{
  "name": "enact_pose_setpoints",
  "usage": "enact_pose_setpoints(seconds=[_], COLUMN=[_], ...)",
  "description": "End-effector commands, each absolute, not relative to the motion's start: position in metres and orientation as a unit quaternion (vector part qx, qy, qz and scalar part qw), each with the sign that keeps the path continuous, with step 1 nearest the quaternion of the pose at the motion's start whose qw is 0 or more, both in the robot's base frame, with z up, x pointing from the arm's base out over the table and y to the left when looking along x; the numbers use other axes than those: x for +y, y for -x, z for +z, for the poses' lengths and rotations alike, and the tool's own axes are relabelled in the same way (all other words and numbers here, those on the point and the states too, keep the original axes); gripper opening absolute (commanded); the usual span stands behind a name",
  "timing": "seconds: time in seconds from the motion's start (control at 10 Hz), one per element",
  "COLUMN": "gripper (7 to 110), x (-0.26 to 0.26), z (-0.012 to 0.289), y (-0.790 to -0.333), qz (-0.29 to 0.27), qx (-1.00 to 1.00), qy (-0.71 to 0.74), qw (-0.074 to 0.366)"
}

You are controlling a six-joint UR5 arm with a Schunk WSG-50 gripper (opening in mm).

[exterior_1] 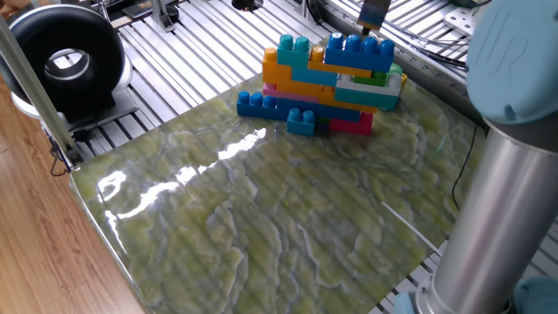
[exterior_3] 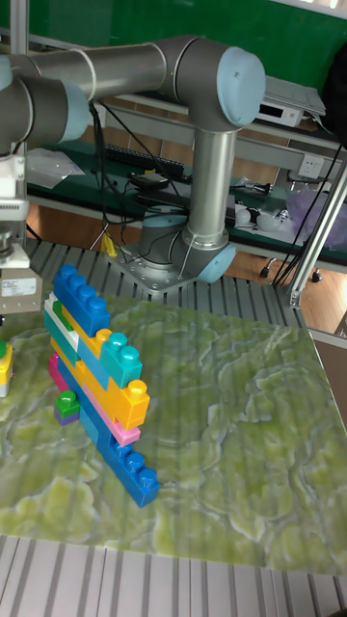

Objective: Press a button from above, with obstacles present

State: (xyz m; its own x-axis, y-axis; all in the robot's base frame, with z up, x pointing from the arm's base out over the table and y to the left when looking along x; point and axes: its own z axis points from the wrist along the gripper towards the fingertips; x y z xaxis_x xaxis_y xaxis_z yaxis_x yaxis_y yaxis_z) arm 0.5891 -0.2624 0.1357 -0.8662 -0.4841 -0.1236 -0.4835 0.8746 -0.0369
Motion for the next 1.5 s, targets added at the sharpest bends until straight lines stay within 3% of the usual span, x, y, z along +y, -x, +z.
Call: enact_pose_setpoints(seconds=[0.0, 0.3, 0.7, 0.8, 1.0, 1.4], gripper=[7, 7, 7, 7, 7, 7], x=[-0.262, -0.269, -0.256, -0.257, -0.308, -0.301], z=[0.123, 0.109, 0.109, 0.108, 0.107, 0.106], y=[-0.582, -0.579, -0.581, -0.572, -0.558, -0.548], qz=[0.015, 0.006, 0.037, 0.038, -0.056, -0.038], qx=[0.969, 0.972, 0.972, 0.973, 0.977, 0.984], qy=[0.232, 0.22, 0.216, 0.216, 0.207, 0.172], qw=[0.079, 0.082, 0.083, 0.066, 0.018, 0.001])
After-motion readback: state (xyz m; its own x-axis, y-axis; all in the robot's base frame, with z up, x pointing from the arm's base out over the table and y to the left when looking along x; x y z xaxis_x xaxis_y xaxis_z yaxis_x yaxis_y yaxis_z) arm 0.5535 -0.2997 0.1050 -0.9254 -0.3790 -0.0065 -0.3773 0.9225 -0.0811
